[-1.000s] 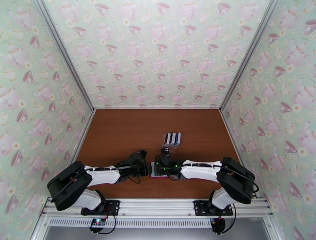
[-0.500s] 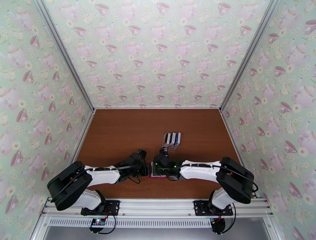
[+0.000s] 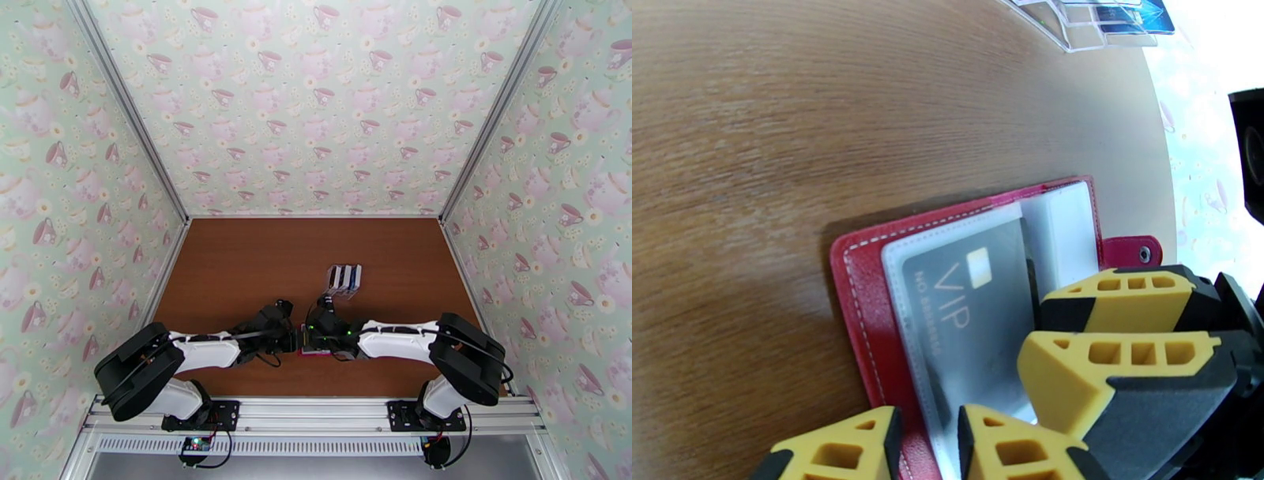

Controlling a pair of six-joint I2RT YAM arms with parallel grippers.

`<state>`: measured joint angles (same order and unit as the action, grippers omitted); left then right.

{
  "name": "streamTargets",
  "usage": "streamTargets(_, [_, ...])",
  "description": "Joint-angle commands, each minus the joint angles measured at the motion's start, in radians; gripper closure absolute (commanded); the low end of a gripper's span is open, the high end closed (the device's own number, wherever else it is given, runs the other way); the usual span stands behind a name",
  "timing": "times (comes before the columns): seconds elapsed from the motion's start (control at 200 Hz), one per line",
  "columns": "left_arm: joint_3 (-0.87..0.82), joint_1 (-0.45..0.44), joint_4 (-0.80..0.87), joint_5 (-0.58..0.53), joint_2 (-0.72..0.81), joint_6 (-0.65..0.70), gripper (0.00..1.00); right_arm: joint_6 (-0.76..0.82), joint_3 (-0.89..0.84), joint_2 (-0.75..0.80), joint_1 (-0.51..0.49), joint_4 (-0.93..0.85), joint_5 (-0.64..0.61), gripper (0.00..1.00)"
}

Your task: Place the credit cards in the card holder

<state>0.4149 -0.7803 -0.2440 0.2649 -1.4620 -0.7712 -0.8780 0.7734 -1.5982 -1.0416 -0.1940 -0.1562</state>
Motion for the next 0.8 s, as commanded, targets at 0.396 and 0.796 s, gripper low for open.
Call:
streamTargets(0.396, [-0.001,0.027,0.148,-0.028,-0.036,0.019,0.72,-0.012,0.025,0.001,-0.014,0.008,0.004,0.65])
streamTargets(0.796, [0.068,0.038,0.234,-0.035,0.015,0.065,0.69,0.02,0.027,0.072,0.017,-0.068,-0.031,0.61])
